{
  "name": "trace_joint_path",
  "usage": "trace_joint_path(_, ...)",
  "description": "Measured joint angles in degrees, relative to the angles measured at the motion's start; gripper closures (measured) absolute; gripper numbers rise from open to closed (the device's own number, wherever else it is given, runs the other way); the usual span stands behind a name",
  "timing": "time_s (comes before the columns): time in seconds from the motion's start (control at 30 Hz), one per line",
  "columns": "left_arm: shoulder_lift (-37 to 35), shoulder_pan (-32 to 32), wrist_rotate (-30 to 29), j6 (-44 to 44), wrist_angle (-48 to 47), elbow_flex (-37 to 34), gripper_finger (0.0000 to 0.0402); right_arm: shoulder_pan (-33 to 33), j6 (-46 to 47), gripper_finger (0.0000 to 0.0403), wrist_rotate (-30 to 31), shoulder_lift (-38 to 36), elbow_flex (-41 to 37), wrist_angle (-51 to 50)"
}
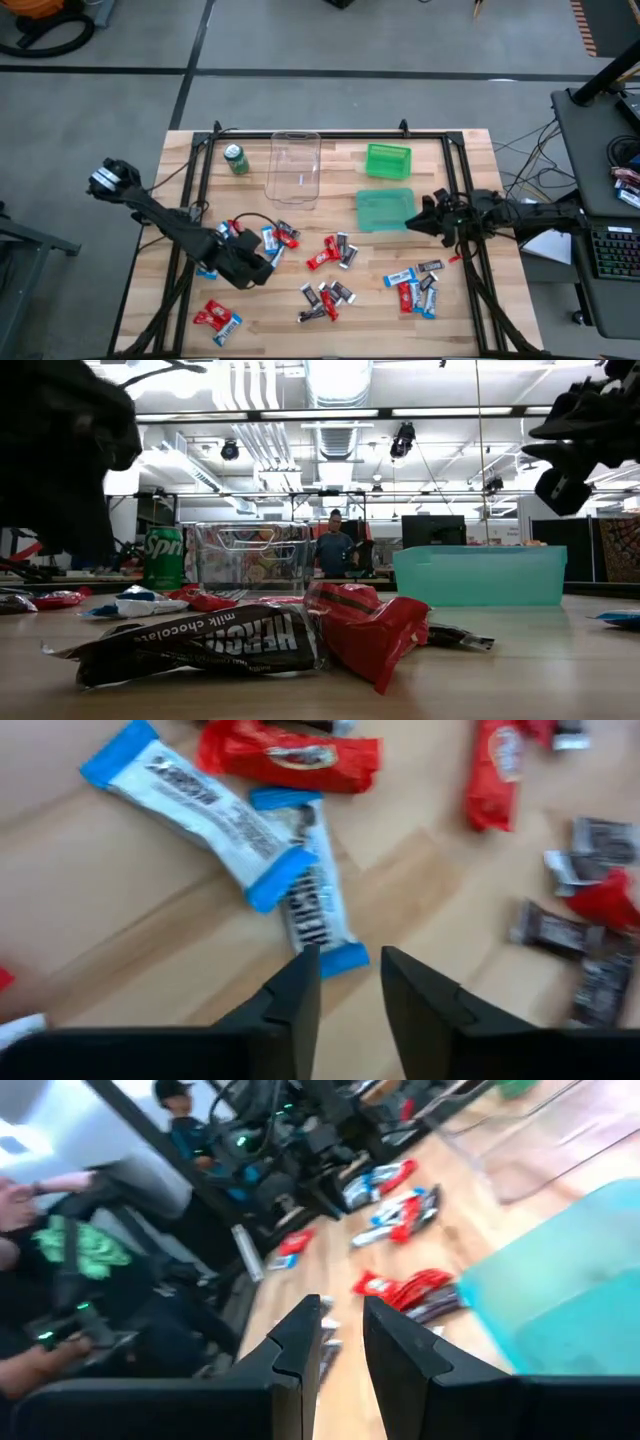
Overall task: Sort candy
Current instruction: Put the white candy into the transparent bin
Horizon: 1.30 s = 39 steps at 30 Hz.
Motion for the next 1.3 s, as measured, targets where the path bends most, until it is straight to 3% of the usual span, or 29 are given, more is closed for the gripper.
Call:
trace_joint_path(0.23, 2.7, 3.1, -2.2, -0.8, -1.5, 0.2, 0.0221, 0.0, -4.9, 0.0335, 5.6, 4.4, 8.4, -11.7)
trace_joint_path(0.43, 3.1, 5.9, -5.3, 0.1, -3.5, -0.7, 0.0188, 0.0, -6.0, 0.0335, 7.9, 9.3, 13.0, -16.9)
trace_joint_path(0.83, 3.3, 7.6, -8.7, 0.8, 3.8, -5.4, 0.0204, 0.0, -8.0, 0.0335, 8.4, 16.4, 16.2, -17.0)
trace_joint_path(1.3, 9.3, 7.4, -11.0, 2.1, 11.2, -7.3, 0.0213, 0.0, -8.1, 0.0335, 8.4, 17.0, 16.2, -17.0)
